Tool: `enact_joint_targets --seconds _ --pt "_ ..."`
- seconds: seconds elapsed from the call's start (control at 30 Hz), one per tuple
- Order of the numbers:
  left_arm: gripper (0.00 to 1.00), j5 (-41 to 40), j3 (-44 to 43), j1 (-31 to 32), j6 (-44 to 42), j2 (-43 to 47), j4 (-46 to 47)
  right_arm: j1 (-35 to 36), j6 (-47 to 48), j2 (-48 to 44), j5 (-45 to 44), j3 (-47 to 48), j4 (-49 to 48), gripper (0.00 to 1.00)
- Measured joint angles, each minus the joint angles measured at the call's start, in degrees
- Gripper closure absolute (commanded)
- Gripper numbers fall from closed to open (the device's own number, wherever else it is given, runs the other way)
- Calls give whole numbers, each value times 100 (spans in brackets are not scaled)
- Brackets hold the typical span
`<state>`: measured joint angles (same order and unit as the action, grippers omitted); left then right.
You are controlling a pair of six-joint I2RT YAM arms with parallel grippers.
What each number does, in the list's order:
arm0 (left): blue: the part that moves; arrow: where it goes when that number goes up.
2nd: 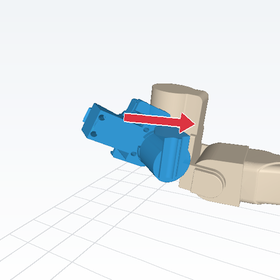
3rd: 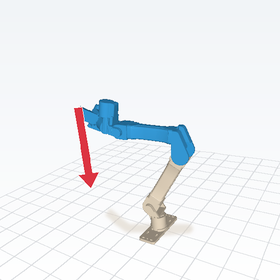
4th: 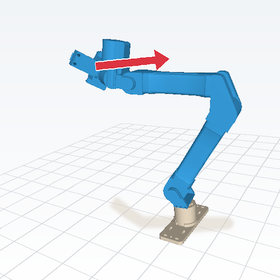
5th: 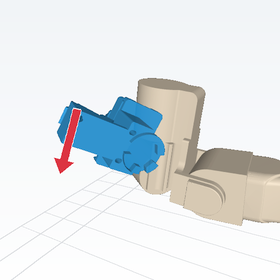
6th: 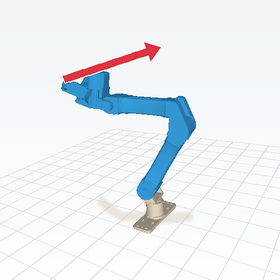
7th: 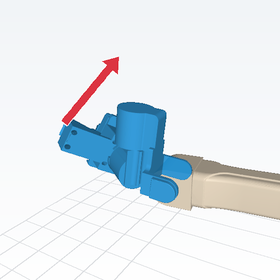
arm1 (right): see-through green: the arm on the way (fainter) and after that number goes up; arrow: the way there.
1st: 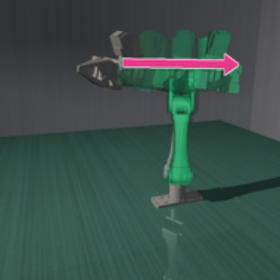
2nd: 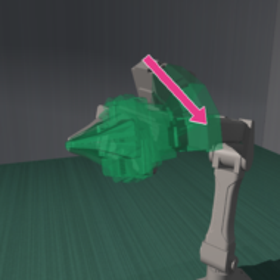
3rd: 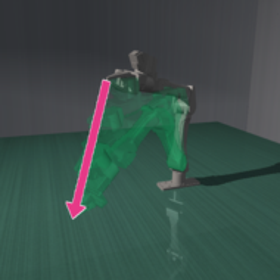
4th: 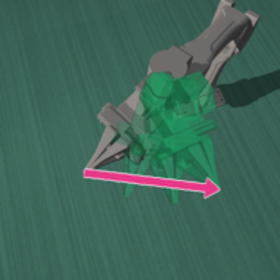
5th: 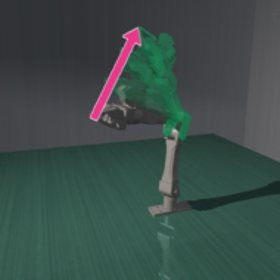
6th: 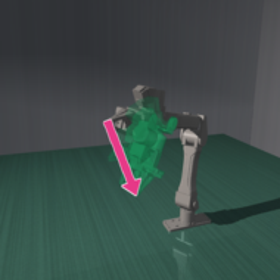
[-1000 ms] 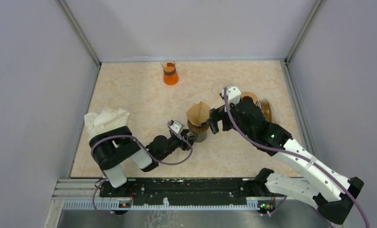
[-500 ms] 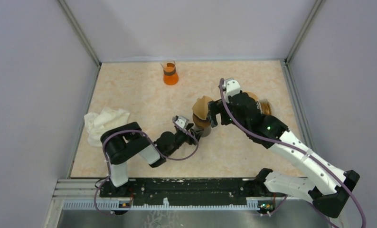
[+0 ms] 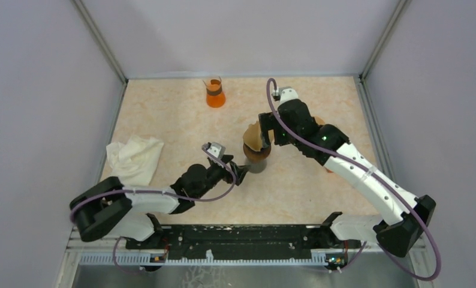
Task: Place the coffee filter in the dripper
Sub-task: Move the coffee server to the center of the board.
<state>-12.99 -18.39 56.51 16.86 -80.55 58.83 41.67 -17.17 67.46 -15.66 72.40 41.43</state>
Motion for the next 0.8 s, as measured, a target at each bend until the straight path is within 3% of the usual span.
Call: enact_joint_targets --seconds 0.2,0.37,0.57,0.8 --pt "6 26 -568 -2 68 1250 -2326 -81 -57 470 186 258 160 10" --pt "5 76 -1211 -85 48 1895 -3746 -120 -68 750 365 343 251 10" --pt "5 129 -2396 -417 -2 1878 -4892 -131 -66 839 485 345 382 10" --pt "5 511 -3685 -848 -109 1268 -5643 -133 -70 839 516 339 446 10"
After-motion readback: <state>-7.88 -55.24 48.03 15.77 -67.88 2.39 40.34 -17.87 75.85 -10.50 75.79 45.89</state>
